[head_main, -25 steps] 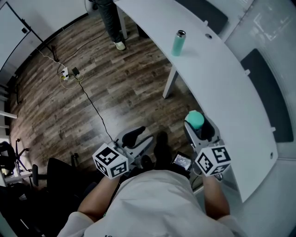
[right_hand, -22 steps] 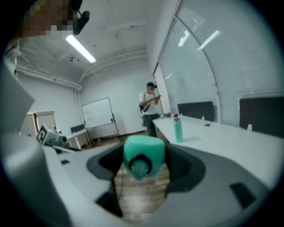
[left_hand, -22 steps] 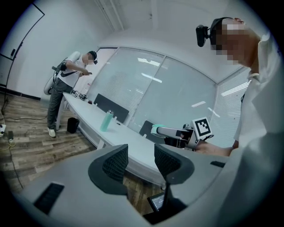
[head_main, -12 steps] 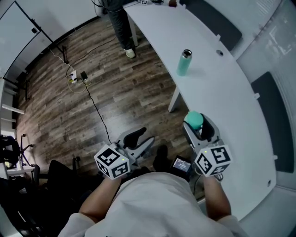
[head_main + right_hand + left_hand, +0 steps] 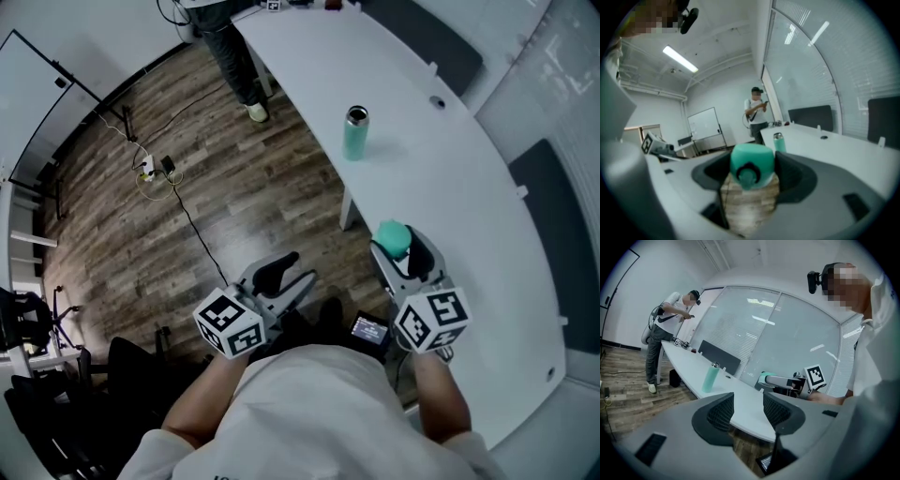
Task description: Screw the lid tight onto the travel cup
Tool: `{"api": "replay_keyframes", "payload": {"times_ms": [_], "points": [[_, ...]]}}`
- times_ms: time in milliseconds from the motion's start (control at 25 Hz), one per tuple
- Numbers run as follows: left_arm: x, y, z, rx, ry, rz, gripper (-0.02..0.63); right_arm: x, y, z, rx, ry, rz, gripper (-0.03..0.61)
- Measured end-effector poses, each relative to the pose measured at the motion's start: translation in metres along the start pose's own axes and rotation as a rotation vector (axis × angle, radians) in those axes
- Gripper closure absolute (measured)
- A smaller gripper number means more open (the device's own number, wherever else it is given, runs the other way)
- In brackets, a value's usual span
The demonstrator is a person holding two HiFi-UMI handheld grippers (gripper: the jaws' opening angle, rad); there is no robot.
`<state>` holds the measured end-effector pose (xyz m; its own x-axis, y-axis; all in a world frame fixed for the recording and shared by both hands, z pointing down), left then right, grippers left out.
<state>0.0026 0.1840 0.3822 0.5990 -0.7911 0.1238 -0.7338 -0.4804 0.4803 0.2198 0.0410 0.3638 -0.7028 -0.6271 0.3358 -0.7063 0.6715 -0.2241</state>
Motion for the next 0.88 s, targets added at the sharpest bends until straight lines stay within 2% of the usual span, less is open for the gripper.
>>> {"api": "replay_keyframes", "payload": {"times_ms": [440,880], "points": [[0.029,0.047,0.021,0.018,0.018,-0.078,0.408,0.025,-0.009,0.011,-0.002,-0.008,-0.069,0.267],[0.056,0.134,0.063,0.024,0.087,-0.204,0.393,0.089,-0.005,0.031,0.038,-0.003,-0.203,0.267]]}}
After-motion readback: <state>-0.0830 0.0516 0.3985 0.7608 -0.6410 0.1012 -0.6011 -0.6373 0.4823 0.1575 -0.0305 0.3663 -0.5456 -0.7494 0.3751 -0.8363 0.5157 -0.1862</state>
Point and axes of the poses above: the fingertips, and each gripper's own axes: x forward along the fingers, y to its left, z out of its top, the point moved 9 cm from there along -x, backward along the fingers, and after that the axes turned 12 degrees about -z, right-handed, at the moved point
